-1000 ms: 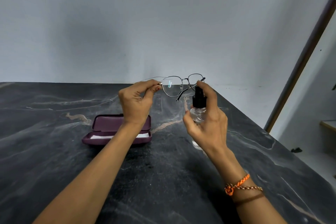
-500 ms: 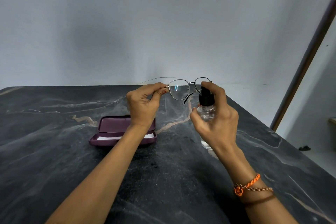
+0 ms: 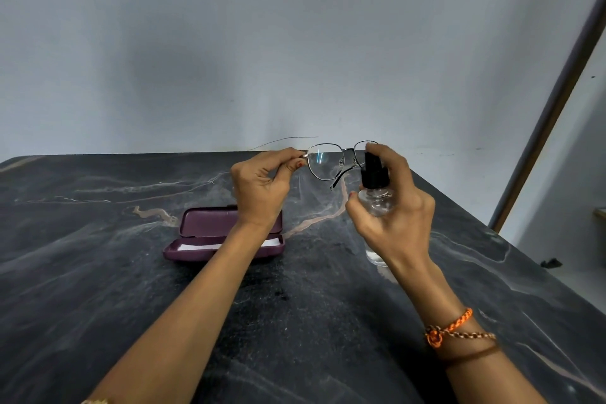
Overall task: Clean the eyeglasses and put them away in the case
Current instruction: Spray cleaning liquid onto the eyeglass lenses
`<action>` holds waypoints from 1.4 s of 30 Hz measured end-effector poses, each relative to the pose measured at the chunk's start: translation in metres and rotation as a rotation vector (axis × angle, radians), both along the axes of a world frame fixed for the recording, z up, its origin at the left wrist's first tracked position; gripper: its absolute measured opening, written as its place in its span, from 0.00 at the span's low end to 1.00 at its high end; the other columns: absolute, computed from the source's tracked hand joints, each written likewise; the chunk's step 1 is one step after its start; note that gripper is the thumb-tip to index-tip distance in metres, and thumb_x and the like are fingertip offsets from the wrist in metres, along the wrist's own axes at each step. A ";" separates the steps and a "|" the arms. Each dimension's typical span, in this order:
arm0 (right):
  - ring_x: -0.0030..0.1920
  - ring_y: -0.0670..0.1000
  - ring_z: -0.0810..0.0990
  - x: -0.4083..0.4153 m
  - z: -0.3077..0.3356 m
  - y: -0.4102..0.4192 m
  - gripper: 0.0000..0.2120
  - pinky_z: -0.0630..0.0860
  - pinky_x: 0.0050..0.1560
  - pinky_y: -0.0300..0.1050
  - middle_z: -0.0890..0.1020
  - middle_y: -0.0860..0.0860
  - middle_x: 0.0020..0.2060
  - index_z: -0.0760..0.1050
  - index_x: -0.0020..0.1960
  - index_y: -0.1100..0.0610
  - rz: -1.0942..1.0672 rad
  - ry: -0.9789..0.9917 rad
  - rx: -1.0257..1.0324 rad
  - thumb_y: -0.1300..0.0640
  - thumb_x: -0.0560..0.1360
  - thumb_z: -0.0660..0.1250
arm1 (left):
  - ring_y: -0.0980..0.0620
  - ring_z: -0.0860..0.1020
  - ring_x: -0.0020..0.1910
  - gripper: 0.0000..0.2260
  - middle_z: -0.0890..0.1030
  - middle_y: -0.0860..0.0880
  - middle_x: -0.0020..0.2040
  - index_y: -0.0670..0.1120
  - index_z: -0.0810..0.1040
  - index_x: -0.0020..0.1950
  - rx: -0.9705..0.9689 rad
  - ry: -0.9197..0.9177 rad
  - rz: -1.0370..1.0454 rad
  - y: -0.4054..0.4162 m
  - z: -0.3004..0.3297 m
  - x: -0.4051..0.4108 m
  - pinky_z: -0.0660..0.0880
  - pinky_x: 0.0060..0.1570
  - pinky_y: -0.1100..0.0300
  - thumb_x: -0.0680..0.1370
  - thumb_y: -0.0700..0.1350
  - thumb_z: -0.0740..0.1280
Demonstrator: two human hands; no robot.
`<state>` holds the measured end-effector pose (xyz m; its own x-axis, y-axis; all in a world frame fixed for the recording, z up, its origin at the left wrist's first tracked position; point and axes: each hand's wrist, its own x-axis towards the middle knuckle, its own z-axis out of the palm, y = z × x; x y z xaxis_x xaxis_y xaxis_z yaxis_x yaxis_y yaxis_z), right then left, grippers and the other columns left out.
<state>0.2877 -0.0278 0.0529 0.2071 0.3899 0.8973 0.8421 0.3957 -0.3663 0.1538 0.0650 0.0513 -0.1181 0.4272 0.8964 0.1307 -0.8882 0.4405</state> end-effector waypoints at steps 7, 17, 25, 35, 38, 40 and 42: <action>0.31 0.53 0.79 -0.002 -0.004 0.001 0.31 0.75 0.33 0.40 0.84 0.50 0.41 0.64 0.62 0.45 -0.048 0.019 -0.032 0.59 0.62 0.68 | 0.58 0.79 0.41 0.08 0.80 0.45 0.42 0.32 0.80 0.45 0.003 0.005 -0.004 0.000 0.001 -0.001 0.75 0.44 0.73 0.66 0.32 0.71; 0.30 0.53 0.72 0.030 -0.008 0.002 0.33 0.69 0.31 0.43 0.80 0.51 0.36 0.61 0.65 0.45 -0.295 0.149 -0.069 0.61 0.64 0.67 | 0.70 0.78 0.39 0.10 0.80 0.46 0.43 0.34 0.78 0.47 -0.022 -0.021 -0.055 0.005 -0.001 -0.003 0.76 0.44 0.71 0.67 0.35 0.71; 0.30 0.56 0.77 0.035 -0.004 0.002 0.27 0.74 0.33 0.46 0.82 0.50 0.37 0.69 0.62 0.52 -0.283 0.184 -0.066 0.60 0.63 0.67 | 0.70 0.78 0.40 0.13 0.80 0.46 0.43 0.37 0.76 0.50 -0.010 -0.023 -0.076 0.004 -0.001 -0.005 0.76 0.44 0.72 0.67 0.35 0.71; 0.33 0.59 0.78 0.033 -0.010 0.005 0.31 0.76 0.35 0.51 0.80 0.52 0.36 0.56 0.64 0.43 -0.227 0.256 -0.038 0.60 0.66 0.65 | 0.70 0.78 0.40 0.13 0.79 0.46 0.44 0.37 0.76 0.51 -0.022 -0.042 -0.081 0.005 0.000 -0.007 0.75 0.44 0.73 0.67 0.35 0.70; 0.30 0.58 0.76 0.034 -0.016 0.008 0.35 0.70 0.33 0.45 0.78 0.51 0.32 0.52 0.67 0.44 -0.215 0.272 -0.104 0.57 0.65 0.64 | 0.70 0.78 0.39 0.13 0.79 0.46 0.44 0.36 0.75 0.51 -0.031 -0.058 -0.074 0.006 0.000 -0.007 0.75 0.43 0.73 0.67 0.35 0.70; 0.27 0.54 0.74 0.034 -0.022 0.011 0.38 0.66 0.31 0.40 0.75 0.50 0.27 0.52 0.70 0.47 -0.191 0.247 -0.162 0.59 0.66 0.66 | 0.70 0.78 0.39 0.13 0.79 0.45 0.44 0.36 0.75 0.51 -0.037 -0.066 -0.074 0.006 0.000 -0.008 0.75 0.43 0.73 0.68 0.35 0.70; 0.27 0.52 0.73 0.033 -0.027 0.015 0.38 0.64 0.30 0.40 0.74 0.50 0.25 0.54 0.71 0.52 -0.144 0.263 -0.197 0.61 0.66 0.68 | 0.70 0.78 0.39 0.12 0.79 0.45 0.44 0.35 0.76 0.50 -0.042 -0.071 -0.073 0.006 0.000 -0.008 0.75 0.43 0.73 0.68 0.34 0.70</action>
